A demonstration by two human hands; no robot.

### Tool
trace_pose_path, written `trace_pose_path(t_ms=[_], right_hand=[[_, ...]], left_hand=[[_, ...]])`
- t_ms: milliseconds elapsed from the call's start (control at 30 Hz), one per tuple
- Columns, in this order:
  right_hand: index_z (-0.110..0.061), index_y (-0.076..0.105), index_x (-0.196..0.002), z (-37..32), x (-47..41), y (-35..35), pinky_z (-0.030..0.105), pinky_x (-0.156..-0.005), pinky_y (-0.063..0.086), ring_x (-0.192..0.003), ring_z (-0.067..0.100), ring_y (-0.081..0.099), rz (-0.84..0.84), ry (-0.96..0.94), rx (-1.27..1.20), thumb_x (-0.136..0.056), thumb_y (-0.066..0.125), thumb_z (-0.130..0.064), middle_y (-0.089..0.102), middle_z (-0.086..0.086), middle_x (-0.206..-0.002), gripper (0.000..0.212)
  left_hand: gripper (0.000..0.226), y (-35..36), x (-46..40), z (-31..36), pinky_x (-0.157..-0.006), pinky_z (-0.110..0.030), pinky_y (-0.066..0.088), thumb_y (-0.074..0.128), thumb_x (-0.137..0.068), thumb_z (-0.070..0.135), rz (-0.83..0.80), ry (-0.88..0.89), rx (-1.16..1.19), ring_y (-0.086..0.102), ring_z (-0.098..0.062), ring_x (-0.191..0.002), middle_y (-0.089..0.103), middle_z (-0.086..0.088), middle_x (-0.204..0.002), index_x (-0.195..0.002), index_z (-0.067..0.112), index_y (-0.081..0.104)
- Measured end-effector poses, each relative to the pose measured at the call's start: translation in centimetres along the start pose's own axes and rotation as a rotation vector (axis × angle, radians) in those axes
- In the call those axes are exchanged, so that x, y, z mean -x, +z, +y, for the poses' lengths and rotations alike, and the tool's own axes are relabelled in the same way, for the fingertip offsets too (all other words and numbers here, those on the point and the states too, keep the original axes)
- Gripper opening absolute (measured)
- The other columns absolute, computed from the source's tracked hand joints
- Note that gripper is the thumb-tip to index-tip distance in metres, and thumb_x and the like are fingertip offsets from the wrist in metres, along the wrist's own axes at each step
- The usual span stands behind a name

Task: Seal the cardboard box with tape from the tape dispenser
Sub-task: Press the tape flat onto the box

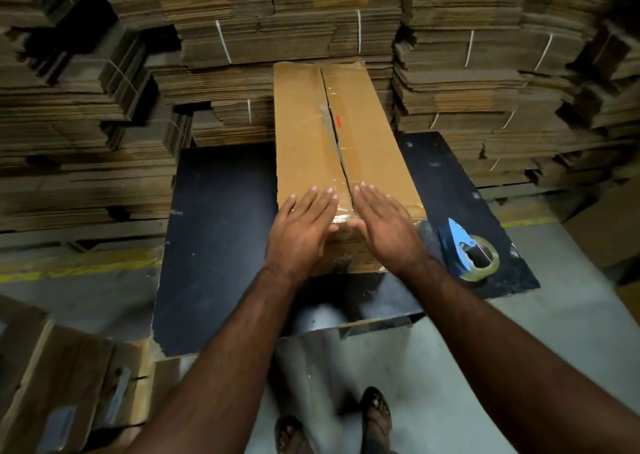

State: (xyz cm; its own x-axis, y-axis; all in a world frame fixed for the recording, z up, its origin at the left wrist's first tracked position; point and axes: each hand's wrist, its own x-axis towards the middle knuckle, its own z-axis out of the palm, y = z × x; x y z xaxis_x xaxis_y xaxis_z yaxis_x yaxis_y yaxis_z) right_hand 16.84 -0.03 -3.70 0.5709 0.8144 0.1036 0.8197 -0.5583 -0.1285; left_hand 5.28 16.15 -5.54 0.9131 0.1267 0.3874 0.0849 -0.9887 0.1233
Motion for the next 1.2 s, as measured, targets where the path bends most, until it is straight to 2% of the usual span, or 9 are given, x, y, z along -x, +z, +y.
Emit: trace_pose_path(t_ms=[100,167,233,333,467,633,867,1033,1200], right_hand=[[-0.014,0.021,-0.157,0.5,0.0,-1.0,0.042,-0.123,0.015,-0.151,0.020,0.016,-0.064,-0.082,-0.017,-0.105,0.033,-0.040,0.018,0.006,-0.164,0.059],[-0.015,0.019,-0.158,1.5,0.2,-1.8,0.036,-0.122,0.010,-0.152,0.019,0.014,-0.108,-0.109,-0.042,-0.107,0.031,-0.040,0.016,0.005,-0.164,0.058],[-0.013,0.023,-0.157,2.2,0.6,-1.9,0.038,-0.123,0.016,-0.151,0.021,0.020,-0.076,-0.073,-0.057,-0.105,0.023,-0.046,0.022,0.008,-0.163,0.061],[-0.009,0.034,-0.152,2.0,1.2,-0.5,0.046,-0.120,0.025,-0.147,0.027,0.030,0.009,-0.010,-0.048,-0.101,0.021,-0.047,0.033,0.013,-0.158,0.065],[-0.017,0.024,-0.156,3.2,0.9,-1.3,0.039,-0.122,0.013,-0.150,0.019,0.017,-0.072,-0.122,-0.076,-0.104,0.042,-0.023,0.020,0.005,-0.163,0.055],[-0.011,0.023,-0.156,5.4,1.2,-1.7,0.042,-0.123,0.016,-0.150,0.022,0.020,-0.061,-0.078,-0.037,-0.101,0.022,-0.053,0.023,0.009,-0.162,0.069],[-0.009,0.028,-0.154,6.6,1.2,-1.2,0.043,-0.122,0.018,-0.149,0.024,0.022,-0.021,-0.184,-0.054,-0.103,0.046,-0.031,0.026,0.011,-0.160,0.059],[-0.008,0.022,-0.156,8.8,1.2,-1.5,0.039,-0.123,0.015,-0.151,0.022,0.018,-0.026,-0.167,-0.016,-0.102,0.013,-0.055,0.022,0.011,-0.162,0.072],[-0.012,0.022,-0.157,10.3,1.3,-0.7,0.038,-0.122,0.011,-0.150,0.019,0.015,-0.010,-0.312,-0.019,-0.103,0.038,-0.036,0.021,0.007,-0.162,0.061]], left_hand=[[0.072,-0.3,0.3,-0.3,-0.120,-0.044,0.017,0.067,-0.087,0.018,-0.124,-0.012,0.009,0.024,-0.021,-0.148,0.029,0.004,-0.160,-0.152,0.021,0.035],[0.060,-0.7,-0.4,0.5,-0.121,-0.041,0.014,0.056,-0.096,0.026,-0.102,-0.022,0.077,0.022,-0.020,-0.149,0.029,0.002,-0.160,-0.152,0.019,0.036],[0.048,-0.6,-1.2,1.6,-0.121,-0.041,0.019,0.043,-0.102,0.033,-0.068,-0.046,0.149,0.030,-0.021,-0.146,0.038,-0.002,-0.155,-0.147,0.016,0.044],[0.044,0.4,-1.0,2.5,-0.114,-0.043,0.033,0.060,-0.094,0.019,0.008,-0.017,0.133,0.045,-0.024,-0.137,0.052,-0.005,-0.146,-0.138,0.013,0.056],[0.068,0.2,-0.6,1.4,-0.115,-0.043,0.032,0.072,-0.075,0.004,-0.030,0.014,0.150,0.042,-0.022,-0.140,0.050,0.000,-0.148,-0.140,0.018,0.055],[0.048,0.4,-2.4,4.3,-0.114,-0.043,0.033,0.049,-0.096,0.044,0.010,-0.132,0.217,0.044,-0.021,-0.138,0.054,0.000,-0.144,-0.135,0.018,0.059],[0.048,1.4,-1.7,3.9,-0.110,-0.044,0.038,0.072,-0.086,0.015,0.061,-0.065,0.210,0.047,-0.022,-0.136,0.056,-0.002,-0.141,-0.132,0.016,0.061],[0.043,1.8,-2.9,5.9,-0.112,-0.042,0.036,0.052,-0.098,0.039,0.071,-0.156,0.196,0.048,-0.020,-0.135,0.057,-0.004,-0.140,-0.132,0.014,0.061],[0.047,1.6,-2.3,5.0,-0.113,-0.041,0.034,0.062,-0.090,0.016,0.037,-0.037,0.184,0.045,-0.022,-0.137,0.052,-0.006,-0.144,-0.137,0.012,0.057]])
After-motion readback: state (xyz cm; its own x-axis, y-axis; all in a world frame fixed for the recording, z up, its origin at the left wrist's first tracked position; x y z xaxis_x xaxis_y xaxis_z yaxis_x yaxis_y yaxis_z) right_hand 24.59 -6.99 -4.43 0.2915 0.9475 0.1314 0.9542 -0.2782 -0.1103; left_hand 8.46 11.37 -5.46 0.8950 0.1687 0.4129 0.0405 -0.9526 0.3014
